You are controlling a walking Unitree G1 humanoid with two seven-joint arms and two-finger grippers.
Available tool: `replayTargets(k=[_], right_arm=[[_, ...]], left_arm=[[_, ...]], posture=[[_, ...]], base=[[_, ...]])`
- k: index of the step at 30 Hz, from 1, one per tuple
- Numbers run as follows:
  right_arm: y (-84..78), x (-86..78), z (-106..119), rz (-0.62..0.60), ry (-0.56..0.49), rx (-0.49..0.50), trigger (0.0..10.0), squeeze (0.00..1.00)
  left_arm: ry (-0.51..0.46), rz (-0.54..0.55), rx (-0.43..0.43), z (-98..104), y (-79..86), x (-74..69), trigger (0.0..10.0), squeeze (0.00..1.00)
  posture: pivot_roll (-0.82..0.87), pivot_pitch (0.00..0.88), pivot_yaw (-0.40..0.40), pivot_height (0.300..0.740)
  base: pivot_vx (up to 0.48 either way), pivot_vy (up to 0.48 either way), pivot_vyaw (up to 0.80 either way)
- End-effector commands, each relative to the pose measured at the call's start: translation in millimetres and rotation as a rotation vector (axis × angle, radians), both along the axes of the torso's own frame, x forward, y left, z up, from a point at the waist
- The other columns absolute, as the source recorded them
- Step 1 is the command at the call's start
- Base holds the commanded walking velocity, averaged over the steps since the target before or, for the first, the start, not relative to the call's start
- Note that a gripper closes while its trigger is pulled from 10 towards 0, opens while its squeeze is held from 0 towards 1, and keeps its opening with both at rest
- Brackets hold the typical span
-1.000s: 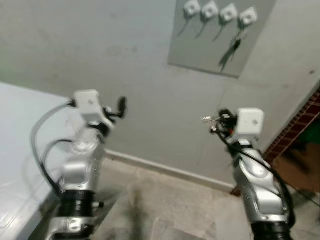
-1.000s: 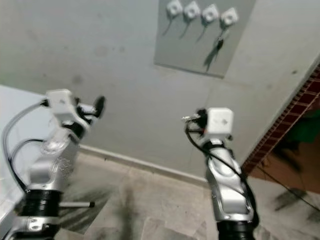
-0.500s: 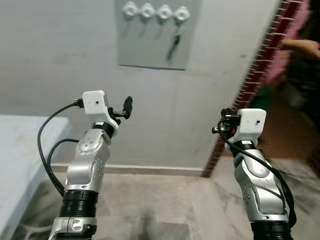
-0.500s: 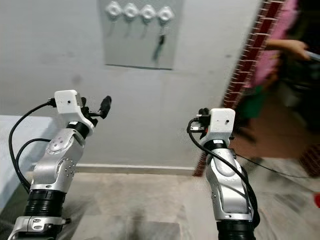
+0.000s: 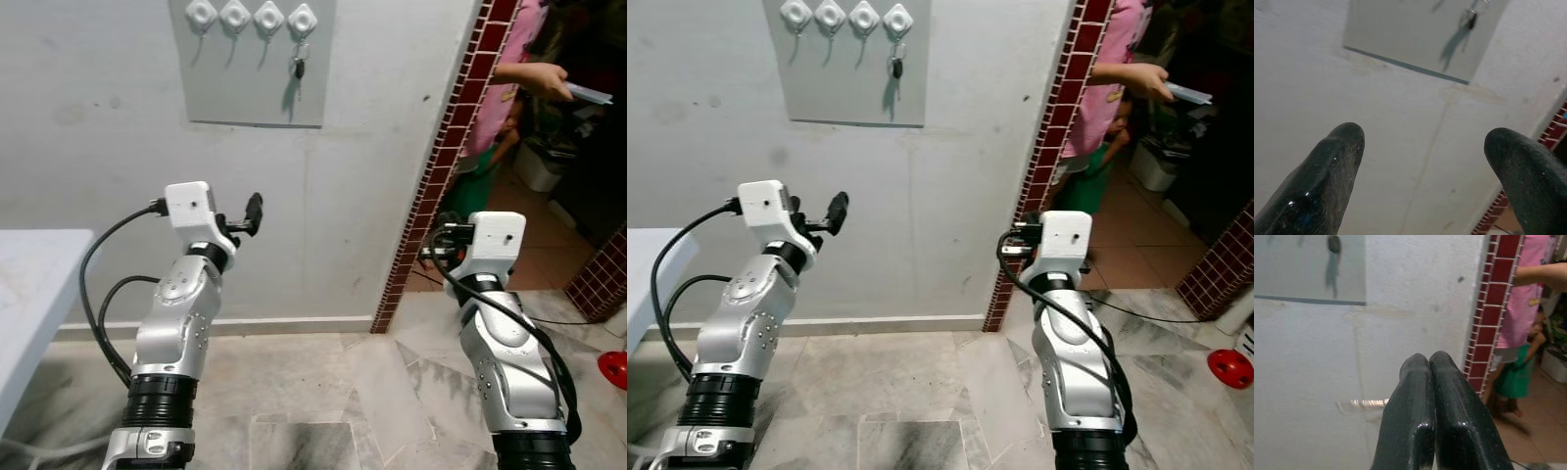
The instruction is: Hang keys on a hook
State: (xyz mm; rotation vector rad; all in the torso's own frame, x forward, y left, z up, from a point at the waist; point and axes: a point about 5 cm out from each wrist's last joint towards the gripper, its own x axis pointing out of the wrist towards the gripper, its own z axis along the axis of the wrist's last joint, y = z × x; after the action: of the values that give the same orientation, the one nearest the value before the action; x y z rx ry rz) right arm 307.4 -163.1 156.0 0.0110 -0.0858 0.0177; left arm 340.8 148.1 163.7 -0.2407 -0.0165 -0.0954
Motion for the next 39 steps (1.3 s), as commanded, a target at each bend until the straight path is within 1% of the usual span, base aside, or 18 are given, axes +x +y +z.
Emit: replayTargets(k=[1,5,9,18,22,24,26,35,39], right_arm=[[-1.1,0.8,5,-0.002,-0.009,0.0,10.0,0.0],[-0.6,1.1,5,0.006,-0.007,0.006,10.0,0.0],[0.3,1.3,6,0.006,-0.014,0.007,10.0,0.0],[0.4,1.6,9,0.012,-0.028,-0.004,10.0,0.0],[0.5,1.6,10,0.012,-0.031,-0.004,10.0,0.0],[0.5,1.6,10,0.012,-0.032,-0.002,10.0,0.0],[0.7,1.7,10,0.013,-0.032,-0.001,10.0,0.0],[2.0,1.8,11,0.017,-0.032,-0.002,10.0,0.0],[5.9,0.9,15,0.05,-0.064,0.008,10.0,0.0]], left_arm=[[0.0,0.004,0.003,2,-0.9,0.1,10.0,0.0],[-0.037,0.003,-0.007,6,-0.4,-0.2,10.0,0.0],[-0.011,-0.006,-0.012,5,-0.1,0.5,10.0,0.0],[-0.006,-0.007,-0.074,5,1.0,2.0,10.0,0.0],[-0.006,-0.01,-0.072,5,0.8,2.6,10.0,0.0],[-0.009,-0.008,-0.066,5,1.0,2.4,10.0,0.0],[-0.003,-0.009,-0.078,5,0.6,2.4,10.0,0.0],[-0.013,0.011,-0.048,6,2.4,3.2,10.0,0.0],[-0.018,0.003,-0.059,7,2.2,2.9,10.0,0.0]], posture=[[-0.07,0.0,-0.06,0.74],[-0.07,0.0,-0.06,0.74],[-0.07,0.0,-0.059,0.74],[-0.07,0.0,-0.059,0.74],[-0.07,0.0,-0.059,0.74],[-0.07,0.0,-0.059,0.74],[-0.07,0.0,-0.058,0.74],[-0.07,0.0,-0.058,0.74],[-0.07,0.0,-0.059,0.74]], base=[[0.0,0.0,0.0],[0.0,0.0,0.0],[0.0,0.0,0.0],[0.0,0.031,0.0],[0.0,0.427,0.0],[0.0,0.0,0.0],[0.0,0.0,0.0],[0.0,0.0,0.0],[0.0,0.0,0.0]])
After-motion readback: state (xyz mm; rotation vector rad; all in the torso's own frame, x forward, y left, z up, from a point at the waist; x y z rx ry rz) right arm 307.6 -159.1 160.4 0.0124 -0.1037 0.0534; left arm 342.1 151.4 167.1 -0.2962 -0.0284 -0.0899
